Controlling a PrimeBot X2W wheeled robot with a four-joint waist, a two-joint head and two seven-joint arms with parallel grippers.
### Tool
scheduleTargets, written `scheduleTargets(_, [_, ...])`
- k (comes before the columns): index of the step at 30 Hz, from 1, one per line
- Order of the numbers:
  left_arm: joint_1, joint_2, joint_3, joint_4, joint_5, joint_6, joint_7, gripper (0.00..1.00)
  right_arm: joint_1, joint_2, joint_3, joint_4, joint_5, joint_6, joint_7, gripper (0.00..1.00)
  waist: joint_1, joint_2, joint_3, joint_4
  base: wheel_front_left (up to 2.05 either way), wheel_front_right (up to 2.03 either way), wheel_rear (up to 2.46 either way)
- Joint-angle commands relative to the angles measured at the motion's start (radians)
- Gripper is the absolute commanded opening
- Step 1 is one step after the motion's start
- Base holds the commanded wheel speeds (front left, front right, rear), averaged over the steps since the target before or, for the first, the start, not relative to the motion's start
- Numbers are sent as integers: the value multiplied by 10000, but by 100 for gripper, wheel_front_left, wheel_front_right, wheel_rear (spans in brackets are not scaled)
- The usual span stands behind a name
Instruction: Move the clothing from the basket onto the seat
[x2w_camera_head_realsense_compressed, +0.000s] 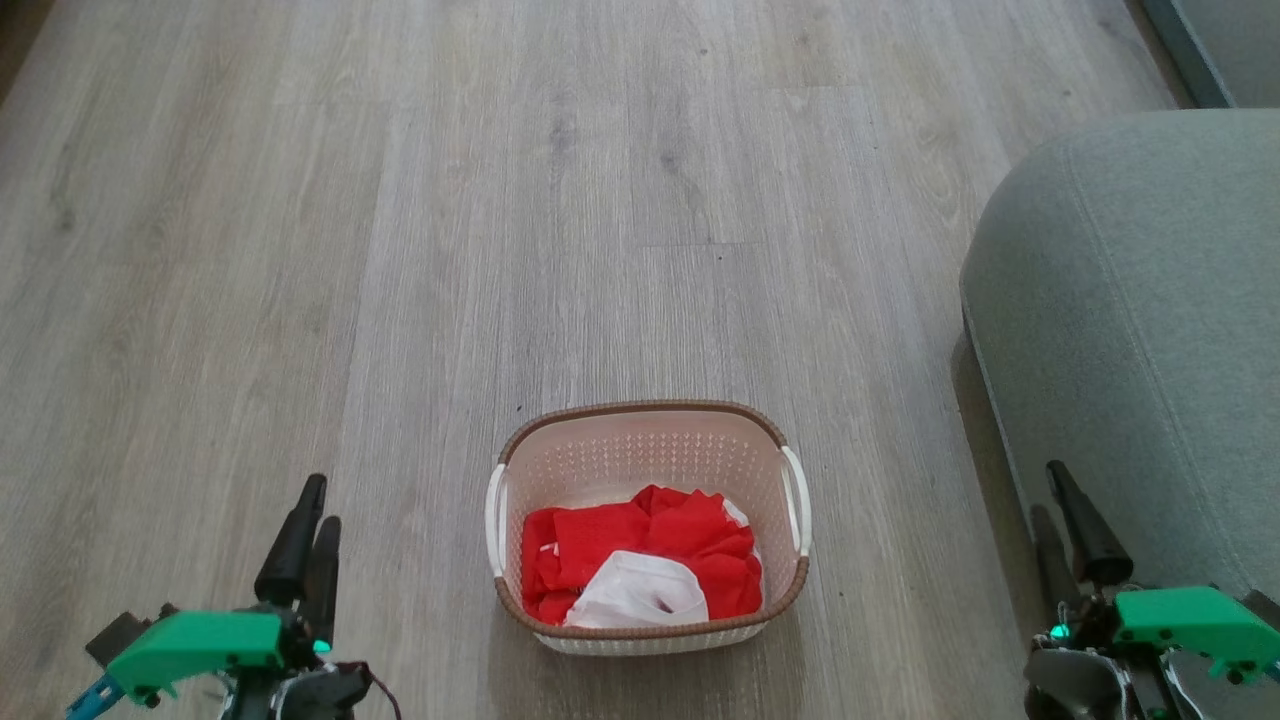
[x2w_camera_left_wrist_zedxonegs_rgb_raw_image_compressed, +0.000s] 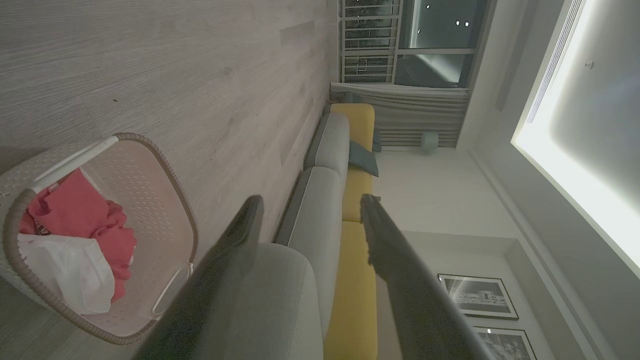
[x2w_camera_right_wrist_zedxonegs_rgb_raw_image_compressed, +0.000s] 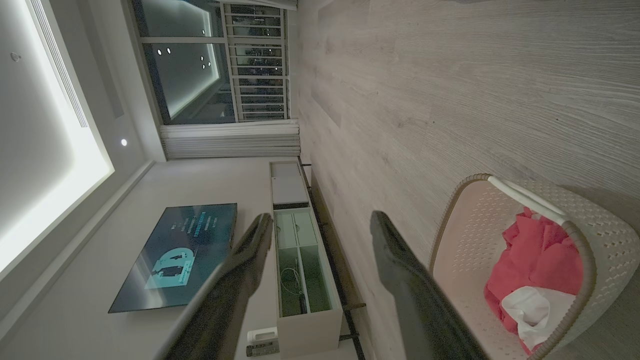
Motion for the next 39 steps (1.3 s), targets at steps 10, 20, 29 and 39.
scheduleTargets(10, [-533, 60, -111, -229, 766, -17, -375, 100, -408, -203, 88, -420, -1607, 2, -422, 100, 0, 0, 9, 6, 0, 0, 0])
scheduleTargets(20, [-555, 62, -183, -377, 2135, 149, -639, 100, -387, -170, 252, -740, -3554, 2, -690, 100, 0, 0, 24, 17, 0, 0, 0])
scheduleTargets(29, [-537, 69, -417, -580, 3678, 444, -902, 100, -379, -226, 487, -914, -5012, 1, -957, 100, 0, 0, 34, 21, 0, 0, 0])
scheduleTargets(39, [-575, 77, -648, -739, 5329, 642, -1195, 100, -421, -359, 731, -1013, -6368, 1, -1255, 100, 0, 0, 34, 29, 0, 0, 0])
